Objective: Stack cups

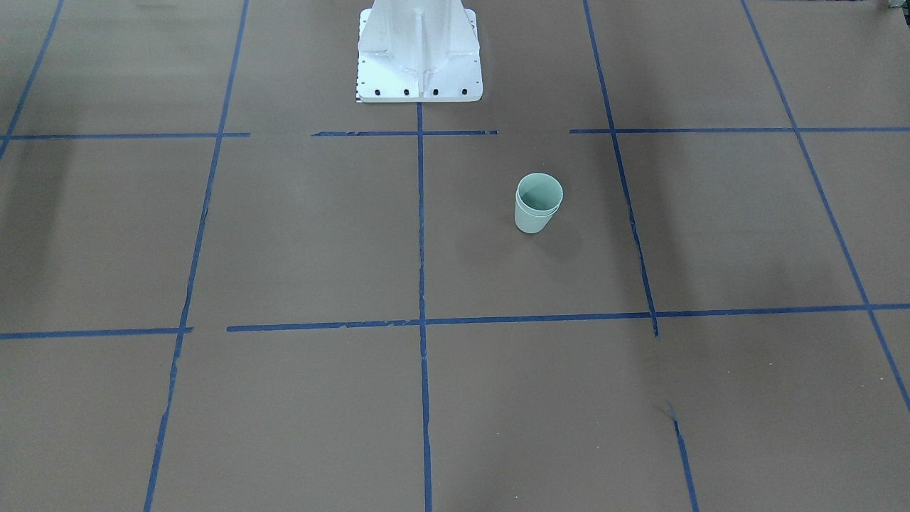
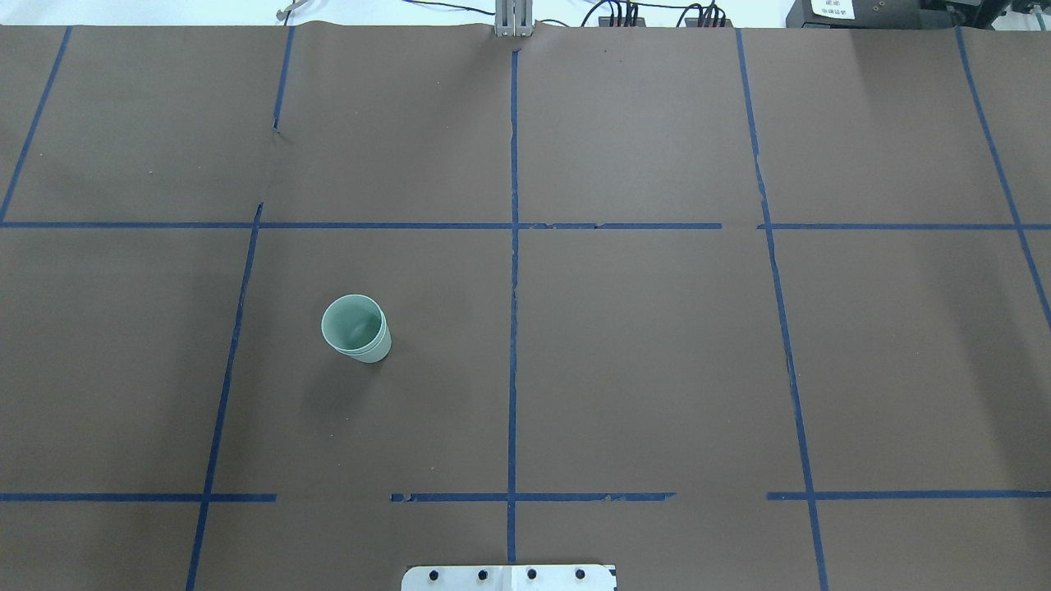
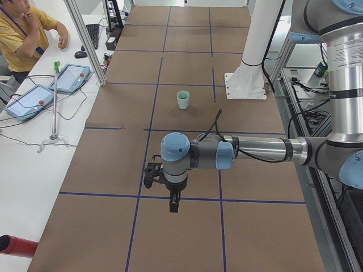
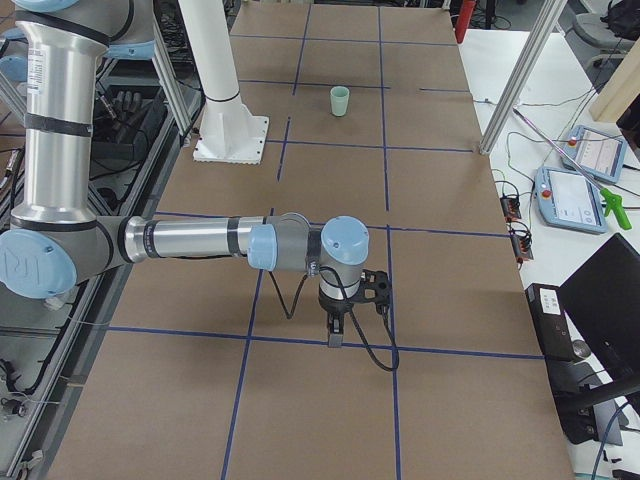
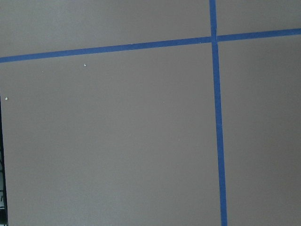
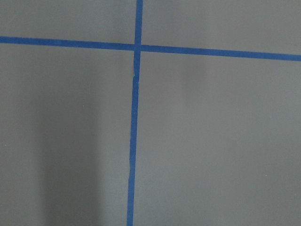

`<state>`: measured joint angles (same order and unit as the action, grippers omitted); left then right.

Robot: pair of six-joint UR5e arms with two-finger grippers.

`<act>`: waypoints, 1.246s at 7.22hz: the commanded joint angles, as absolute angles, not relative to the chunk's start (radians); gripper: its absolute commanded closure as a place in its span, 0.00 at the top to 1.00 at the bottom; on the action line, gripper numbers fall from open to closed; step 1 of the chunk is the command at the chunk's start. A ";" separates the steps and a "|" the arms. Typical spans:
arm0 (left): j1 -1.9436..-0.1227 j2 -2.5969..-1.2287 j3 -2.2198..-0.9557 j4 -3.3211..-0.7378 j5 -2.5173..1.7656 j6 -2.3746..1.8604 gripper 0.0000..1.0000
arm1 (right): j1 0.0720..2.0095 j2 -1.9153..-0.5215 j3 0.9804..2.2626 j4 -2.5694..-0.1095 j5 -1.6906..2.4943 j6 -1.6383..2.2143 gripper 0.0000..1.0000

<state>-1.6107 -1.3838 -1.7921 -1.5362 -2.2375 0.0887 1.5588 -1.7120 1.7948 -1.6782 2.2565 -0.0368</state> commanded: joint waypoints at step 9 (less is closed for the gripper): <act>-1.611 -1.382 -1.782 -1.537 -2.238 0.091 1.00 | 1.560 -1.712 1.795 -1.678 2.256 -0.037 1.00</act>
